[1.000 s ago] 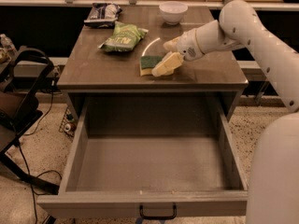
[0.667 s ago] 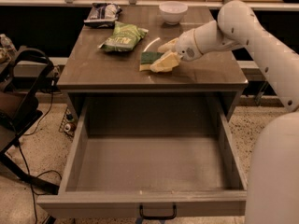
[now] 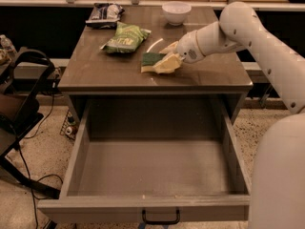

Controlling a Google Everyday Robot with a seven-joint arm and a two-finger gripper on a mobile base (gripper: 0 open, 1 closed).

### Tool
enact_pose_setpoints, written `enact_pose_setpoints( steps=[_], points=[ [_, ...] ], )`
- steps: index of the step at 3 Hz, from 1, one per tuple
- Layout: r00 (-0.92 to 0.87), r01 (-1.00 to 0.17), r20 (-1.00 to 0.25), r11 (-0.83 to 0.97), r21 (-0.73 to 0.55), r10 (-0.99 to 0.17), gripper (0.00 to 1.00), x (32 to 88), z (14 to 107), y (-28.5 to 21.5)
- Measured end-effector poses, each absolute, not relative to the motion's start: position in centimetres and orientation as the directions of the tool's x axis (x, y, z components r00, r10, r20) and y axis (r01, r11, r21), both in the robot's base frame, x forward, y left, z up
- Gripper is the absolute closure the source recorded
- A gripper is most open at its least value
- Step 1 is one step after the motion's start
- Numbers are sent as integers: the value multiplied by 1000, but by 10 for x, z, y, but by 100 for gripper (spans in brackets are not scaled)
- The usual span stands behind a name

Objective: Pick sponge

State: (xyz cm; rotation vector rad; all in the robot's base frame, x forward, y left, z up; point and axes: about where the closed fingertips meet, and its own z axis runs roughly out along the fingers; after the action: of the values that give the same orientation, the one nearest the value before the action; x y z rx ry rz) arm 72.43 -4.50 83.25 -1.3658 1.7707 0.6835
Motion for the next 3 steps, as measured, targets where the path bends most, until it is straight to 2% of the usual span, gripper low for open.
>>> enact_pose_setpoints(
  steps=[1, 2, 3],
  points=[
    [-115, -961, -835, 273, -43, -539, 100, 724, 832, -43],
    [-115, -961, -835, 273, -43, -539, 100, 724, 832, -43],
    [-85, -953, -828, 287, -94, -554, 100, 703, 902, -77]
  ],
)
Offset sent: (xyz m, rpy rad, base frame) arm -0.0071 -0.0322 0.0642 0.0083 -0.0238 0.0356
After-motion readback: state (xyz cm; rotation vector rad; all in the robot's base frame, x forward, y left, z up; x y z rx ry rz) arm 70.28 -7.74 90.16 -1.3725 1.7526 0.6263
